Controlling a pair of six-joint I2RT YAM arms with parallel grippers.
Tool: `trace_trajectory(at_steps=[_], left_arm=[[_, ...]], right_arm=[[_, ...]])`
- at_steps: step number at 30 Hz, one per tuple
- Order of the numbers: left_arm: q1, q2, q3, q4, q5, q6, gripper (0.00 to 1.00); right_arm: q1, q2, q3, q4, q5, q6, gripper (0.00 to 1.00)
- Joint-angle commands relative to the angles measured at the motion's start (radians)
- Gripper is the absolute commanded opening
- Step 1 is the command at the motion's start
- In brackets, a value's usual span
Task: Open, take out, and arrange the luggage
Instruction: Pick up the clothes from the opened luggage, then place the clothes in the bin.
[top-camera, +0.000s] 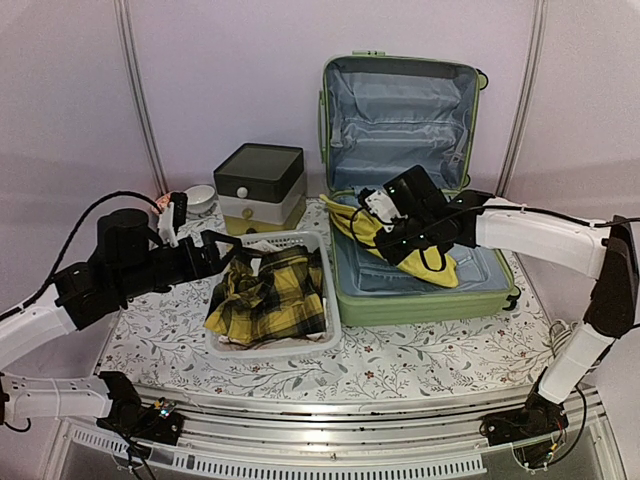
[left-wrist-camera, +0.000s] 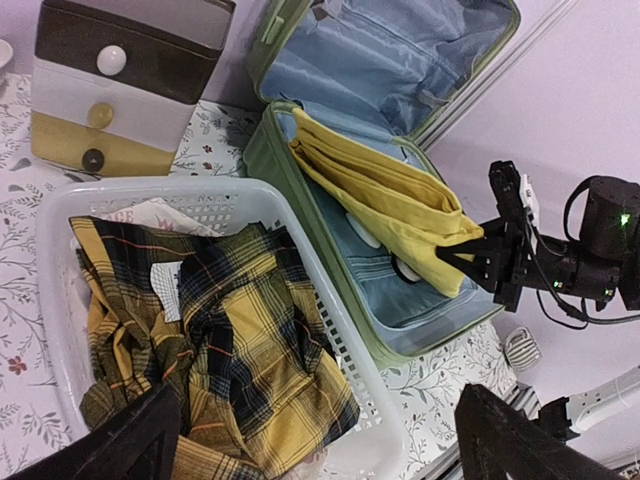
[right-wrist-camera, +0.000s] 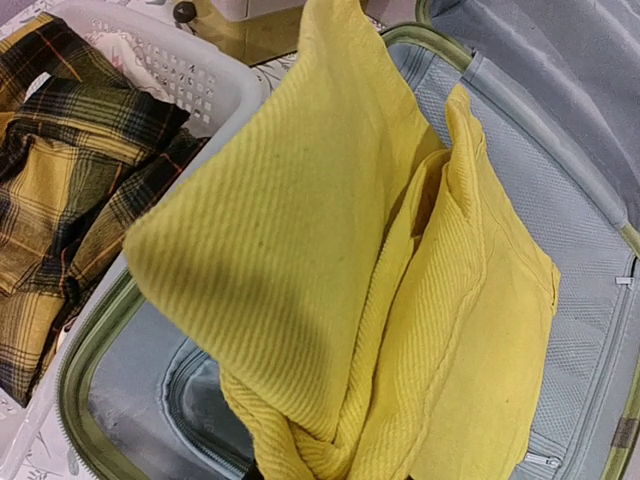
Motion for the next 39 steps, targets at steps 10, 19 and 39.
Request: trace_trajectory(at_steps=[10, 19, 39], left_arm=[[0.045, 0.048, -0.042, 0.088, 0.152, -0.093, 0.98], [0.088, 0.044, -0.059, 0.011, 0.119, -0.137, 0.98], [0.150, 0.251, -0.118, -0.056, 0.243, -0.073, 0.34]], right_arm=[[0.086, 0.019, 0.219, -0.071, -0.181, 0.073, 0.03], [0.187, 0.112, 0.338, -0.111, -0.134, 0.098, 0.03], [0.286, 0.207, 0.432, -0.010, -0.131, 0.244, 0.04]])
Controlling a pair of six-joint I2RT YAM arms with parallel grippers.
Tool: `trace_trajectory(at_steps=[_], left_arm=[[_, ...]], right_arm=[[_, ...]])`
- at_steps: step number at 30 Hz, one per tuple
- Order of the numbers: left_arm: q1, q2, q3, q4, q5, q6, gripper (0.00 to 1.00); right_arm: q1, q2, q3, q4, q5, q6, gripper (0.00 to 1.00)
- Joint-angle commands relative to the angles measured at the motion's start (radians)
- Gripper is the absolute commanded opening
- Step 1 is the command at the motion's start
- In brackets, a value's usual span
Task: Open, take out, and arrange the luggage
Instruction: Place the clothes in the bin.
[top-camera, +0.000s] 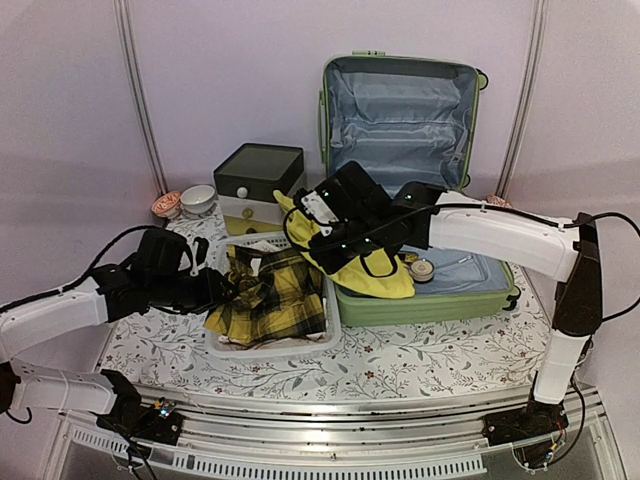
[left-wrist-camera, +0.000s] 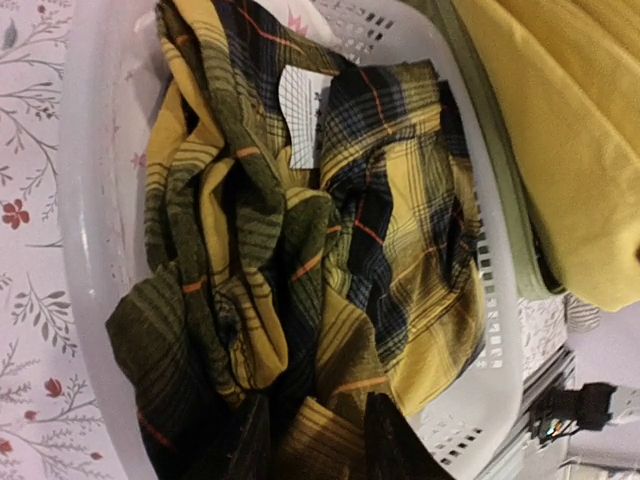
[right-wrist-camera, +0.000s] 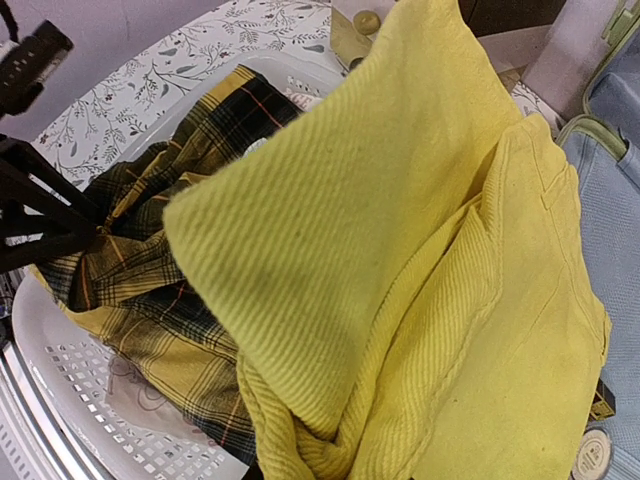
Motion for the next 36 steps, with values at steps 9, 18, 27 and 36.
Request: trace_trajectory(at_steps=[9, 18, 27, 36], left_arm=[[0.010, 0.256, -0.011, 0.131, 0.089, 0.066, 0.22], [0.010, 0.181, 0.037, 0.043, 0.040, 0.092, 0.52], [0.043, -0.062, 0.116, -0.161, -0.076, 0.064, 0.78], [0.156, -0.223, 0.062, -0.160, -0.030, 0.021, 0.71]], right_arm=[[0.116, 0.044, 0.077, 0.247, -0.050, 0.067, 0.04], [0.183, 0.114, 0.102, 0.341, 0.022, 0.096, 0.04], [0.203, 0.184, 0.153, 0.361, 0.046, 0.104, 0.04], [0.220, 0.220, 0.209, 0.361, 0.054, 0.105, 0.04]])
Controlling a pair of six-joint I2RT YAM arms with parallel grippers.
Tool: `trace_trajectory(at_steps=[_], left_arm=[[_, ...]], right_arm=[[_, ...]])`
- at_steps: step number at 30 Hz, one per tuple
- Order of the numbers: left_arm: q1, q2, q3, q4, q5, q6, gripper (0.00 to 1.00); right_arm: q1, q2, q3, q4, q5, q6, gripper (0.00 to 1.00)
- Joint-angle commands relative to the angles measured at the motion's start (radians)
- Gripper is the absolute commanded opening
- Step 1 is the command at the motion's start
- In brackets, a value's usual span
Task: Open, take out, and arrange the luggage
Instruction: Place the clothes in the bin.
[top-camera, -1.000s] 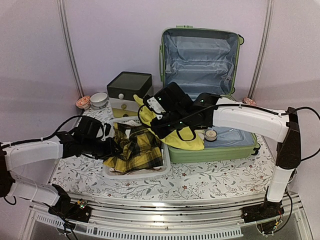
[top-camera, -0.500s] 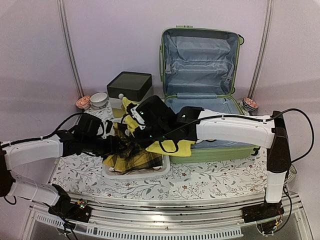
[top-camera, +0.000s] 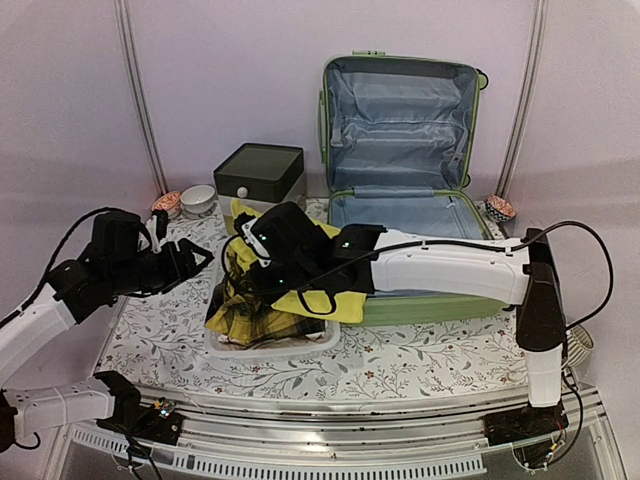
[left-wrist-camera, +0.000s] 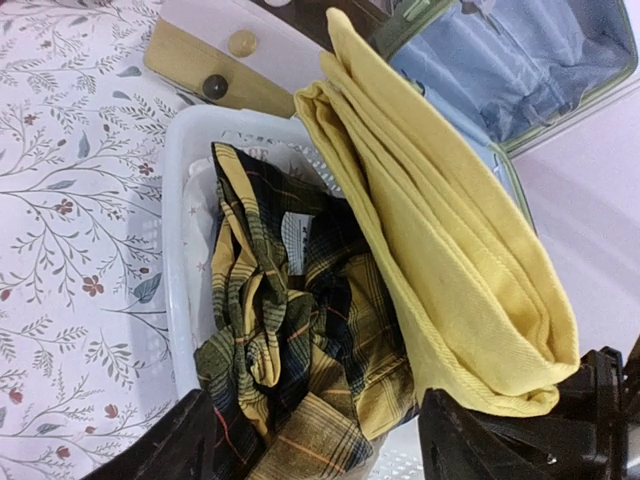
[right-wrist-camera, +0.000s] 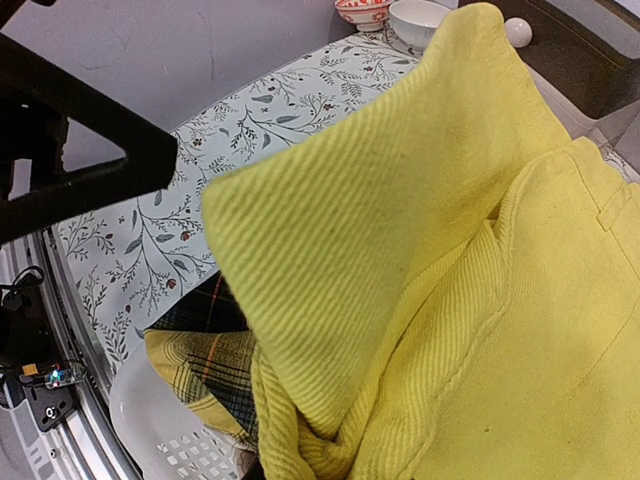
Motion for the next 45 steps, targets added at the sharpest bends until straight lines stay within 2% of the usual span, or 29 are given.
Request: trace_trajectory(at_steps=[1, 8, 18, 20, 23, 25, 27, 31, 34, 37, 38, 41, 45], left_arm=[[0.050, -0.026, -0.033, -0.033, 0.023, -0.015, 0.70], [0.095, -0.027, -0.112, 0.058, 0.138, -0.030, 0.69], [0.136, -0.051, -0.111, 0.019, 0.131, -0.007, 0.70], [0.139, -0.062, -0.090, -0.020, 0.092, 0.002, 0.69], [0.141, -0.078, -0.038, -0.105, 0.000, 0.011, 0.71], [0.141, -0.093, 0.002, -0.150, -0.054, 0.015, 0.73], [0.141, -0.110, 0.042, -0.176, -0.085, 0.030, 0.73], [0.141, -0.143, 0.081, -0.164, -0.055, 0.078, 0.67], [0.141, -0.152, 0.096, -0.151, -0.013, 0.097, 0.59], [0.139, -0.120, 0.070, -0.054, 0.198, 0.150, 0.35], [0.137, -0.079, 0.067, -0.042, 0.266, 0.146, 0.21], [0.102, 0.001, 0.054, -0.028, 0.295, 0.141, 0.01], [-0.019, 0.072, -0.004, 0.075, 0.259, 0.094, 0.00]], right_arm=[[0.039, 0.020, 0.084, 0.142, -0.017, 0.002, 0.04], [0.072, 0.111, 0.206, 0.121, 0.046, 0.026, 0.03], [0.099, 0.184, 0.214, 0.080, -0.038, -0.009, 0.06], [0.101, 0.186, 0.202, 0.059, -0.032, -0.011, 0.16], [0.101, 0.173, 0.193, 0.050, -0.039, -0.012, 0.54], [0.101, 0.149, 0.181, 0.061, -0.049, -0.013, 0.72], [0.101, 0.108, 0.164, 0.078, -0.073, -0.022, 0.77], [0.099, 0.024, 0.113, 0.085, -0.095, -0.032, 0.78], [0.095, -0.050, 0.054, 0.080, -0.100, -0.025, 0.76], [0.073, -0.105, -0.012, 0.059, -0.140, 0.004, 0.68], [0.061, -0.122, -0.045, 0.049, -0.154, 0.022, 0.62], [0.043, -0.169, -0.137, 0.048, -0.165, 0.068, 0.43], [0.028, -0.187, -0.224, 0.049, -0.154, 0.103, 0.06]])
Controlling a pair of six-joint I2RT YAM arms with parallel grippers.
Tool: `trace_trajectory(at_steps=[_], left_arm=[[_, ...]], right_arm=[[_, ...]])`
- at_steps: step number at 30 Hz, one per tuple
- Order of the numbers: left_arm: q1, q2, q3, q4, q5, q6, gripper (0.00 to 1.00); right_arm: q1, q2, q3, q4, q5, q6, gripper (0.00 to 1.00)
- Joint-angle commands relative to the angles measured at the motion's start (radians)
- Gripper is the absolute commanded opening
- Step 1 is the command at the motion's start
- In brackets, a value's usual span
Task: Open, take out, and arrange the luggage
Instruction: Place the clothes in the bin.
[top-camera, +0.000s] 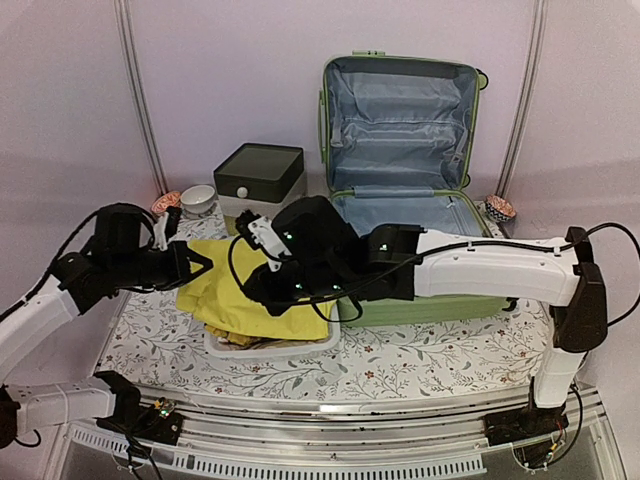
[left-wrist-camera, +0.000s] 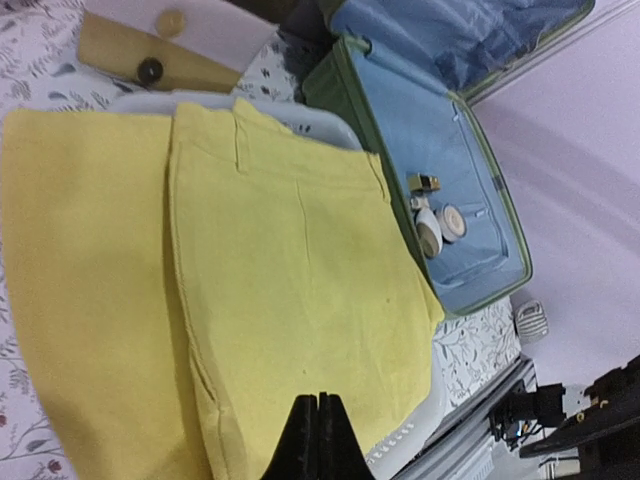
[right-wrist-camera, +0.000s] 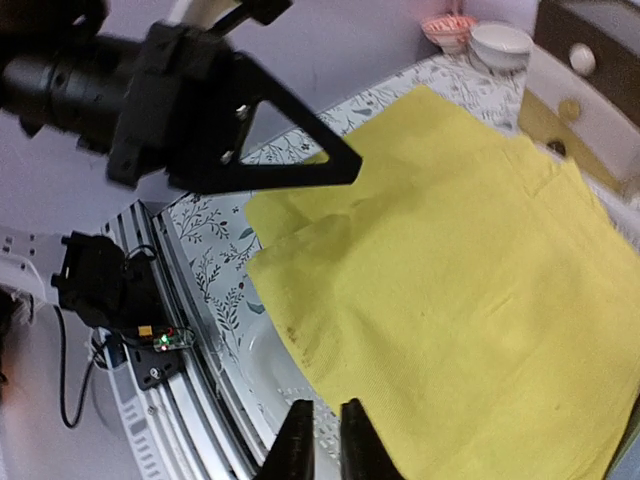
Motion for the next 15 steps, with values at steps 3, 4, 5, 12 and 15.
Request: trace_trajectory(at_steps=[3, 4, 5, 12, 15], left_arm=[[-0.195, 0.157, -0.062, 0.098, -0.045, -0.044, 0.00], [-0.212, 0.191, -0.063, 0.088, -0.072, -0.049, 0.00], [-0.221, 0.225, -0.065, 0.077, -0.093, -0.053, 0.00], [-0.239, 0.370, -0.128, 0.049, -0.227, -0.069, 0.00], [-0.246, 0.386, -0.165, 0.093, -0.211, -0.078, 0.00]], right_arm=[[-0.027, 0.017, -0.117, -0.015, -0.005, 0.077, 0.02], [-0.030, 0.033, -0.124, -0.015, -0.005, 0.081, 0.02], [-0.031, 0.048, -0.127, -0.015, -0.001, 0.085, 0.02], [-0.066, 0.187, -0.133, -0.027, -0.061, 0.108, 0.02], [-0.069, 0.207, -0.135, -0.037, -0.067, 0.120, 0.02]])
